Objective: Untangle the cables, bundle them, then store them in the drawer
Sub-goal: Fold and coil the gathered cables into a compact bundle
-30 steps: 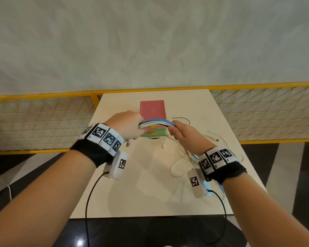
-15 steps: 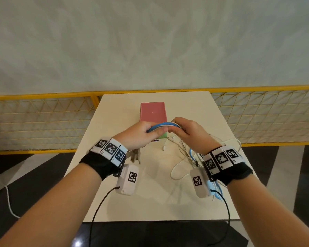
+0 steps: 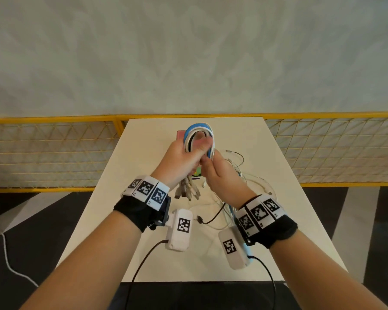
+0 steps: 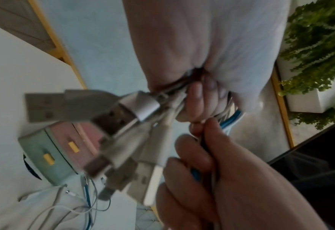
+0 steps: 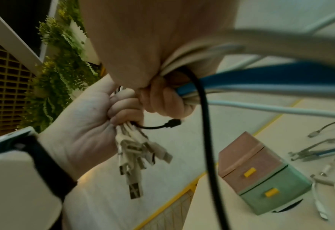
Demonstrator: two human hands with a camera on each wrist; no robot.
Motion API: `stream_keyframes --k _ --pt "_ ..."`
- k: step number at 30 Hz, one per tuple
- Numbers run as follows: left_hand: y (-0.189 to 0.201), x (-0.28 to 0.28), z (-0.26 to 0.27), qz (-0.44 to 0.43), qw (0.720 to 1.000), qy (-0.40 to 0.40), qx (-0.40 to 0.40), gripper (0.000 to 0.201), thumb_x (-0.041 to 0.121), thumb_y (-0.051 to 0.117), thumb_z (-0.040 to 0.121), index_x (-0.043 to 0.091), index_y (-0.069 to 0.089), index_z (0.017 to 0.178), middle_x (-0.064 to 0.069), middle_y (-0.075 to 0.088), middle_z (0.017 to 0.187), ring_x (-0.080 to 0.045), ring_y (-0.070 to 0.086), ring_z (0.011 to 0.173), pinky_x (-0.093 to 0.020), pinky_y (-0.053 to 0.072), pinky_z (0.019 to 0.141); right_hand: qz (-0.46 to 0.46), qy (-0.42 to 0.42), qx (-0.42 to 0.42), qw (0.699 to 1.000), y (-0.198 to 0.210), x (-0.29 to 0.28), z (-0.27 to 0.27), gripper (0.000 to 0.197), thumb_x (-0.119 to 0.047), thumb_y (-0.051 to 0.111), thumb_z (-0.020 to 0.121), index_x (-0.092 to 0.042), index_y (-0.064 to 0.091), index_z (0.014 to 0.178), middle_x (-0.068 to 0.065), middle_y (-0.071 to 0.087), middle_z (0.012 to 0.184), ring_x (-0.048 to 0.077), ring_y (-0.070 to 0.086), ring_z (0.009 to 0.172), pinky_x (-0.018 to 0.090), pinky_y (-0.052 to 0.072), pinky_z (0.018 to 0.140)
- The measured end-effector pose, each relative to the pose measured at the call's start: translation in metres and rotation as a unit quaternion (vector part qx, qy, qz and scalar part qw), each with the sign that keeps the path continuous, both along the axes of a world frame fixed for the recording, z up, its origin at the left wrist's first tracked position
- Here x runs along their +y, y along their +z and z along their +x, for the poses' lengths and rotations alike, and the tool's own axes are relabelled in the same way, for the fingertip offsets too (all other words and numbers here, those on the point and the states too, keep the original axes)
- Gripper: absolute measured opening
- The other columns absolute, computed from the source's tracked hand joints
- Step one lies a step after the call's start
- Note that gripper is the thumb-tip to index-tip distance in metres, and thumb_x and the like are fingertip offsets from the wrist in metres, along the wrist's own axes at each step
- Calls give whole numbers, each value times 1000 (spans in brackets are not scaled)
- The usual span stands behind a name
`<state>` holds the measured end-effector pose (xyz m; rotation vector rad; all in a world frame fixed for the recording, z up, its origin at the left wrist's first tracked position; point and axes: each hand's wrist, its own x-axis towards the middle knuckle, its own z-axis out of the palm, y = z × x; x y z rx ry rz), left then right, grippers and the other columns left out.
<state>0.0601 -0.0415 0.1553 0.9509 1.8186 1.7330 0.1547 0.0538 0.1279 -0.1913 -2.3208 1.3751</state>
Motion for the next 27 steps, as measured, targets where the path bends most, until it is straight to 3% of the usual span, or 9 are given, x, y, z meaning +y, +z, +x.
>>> stream_keyframes --k 2,6,11,14,18,20,23,25,27 --pt "-2 1 0 -21 999 20 25 48 48 73 79 5 57 93 12 40 43 -7 37 39 -21 32 42 -6 9 7 1000 2 -4 -1 22 -12 31 101 -18 46 116 -10 53 80 -6 51 64 8 40 60" --pt "0 1 -2 -56 997 46 11 33 37 79 78 13 57 70 12 43 43 -5 39 37 -19 32 43 10 29 4 1000 1 -2 0 31 -12 35 101 -12 45 130 -4 57 114 -7 51 101 6 40 89" --pt "8 1 -3 -77 996 36 14 52 52 72 79 2 65 89 -8 63 69 -13 64 66 -30 52 67 -17 59 -9 998 -1 -3 0 46 -25 60 91 -14 42 132 -13 61 112 -10 57 103 6 41 85" --pt "12 3 3 -59 998 27 27 47 52 65 86 5 63 91 0 59 66 -11 61 63 -36 54 69 -20 46 -37 998 -2 -8 -5 61 -33 75 78 -16 43 128 -5 65 109 -2 62 98 11 46 81" --pt "13 8 10 -66 995 28 62 33 45 59 93 13 63 93 -10 61 80 -22 64 79 -45 54 85 -23 -1 -34 999 -10 -15 -9 27 -15 71 80 -20 48 93 -6 63 73 -4 60 60 11 44 56" --pt "18 8 11 -75 990 33 112 18 35 53 98 27 57 83 1 58 77 -15 60 75 -32 50 81 -12 -19 -38 999 -13 -14 -9 20 -11 64 83 -25 49 81 -9 61 68 2 60 60 17 44 56" --pt "19 7 8 -95 980 63 166 20 34 56 97 35 47 79 4 52 91 -14 52 95 -29 41 86 -5 -5 -47 999 -11 -11 -9 4 -12 57 86 -15 56 85 -2 67 73 19 65 66 32 54 62" --pt "15 4 6 -68 996 46 29 10 36 66 90 32 58 91 3 62 96 -11 59 93 -25 46 79 0 -1 -40 999 -9 -8 -10 5 -14 57 87 -12 57 92 0 67 76 20 65 67 35 55 64" --pt "9 1 8 -47 994 4 -102 23 36 74 80 23 71 98 6 73 86 -12 63 79 -22 46 60 20 10 -27 999 -7 -7 -12 14 -11 57 84 -14 57 97 1 66 79 17 63 72 35 55 66"
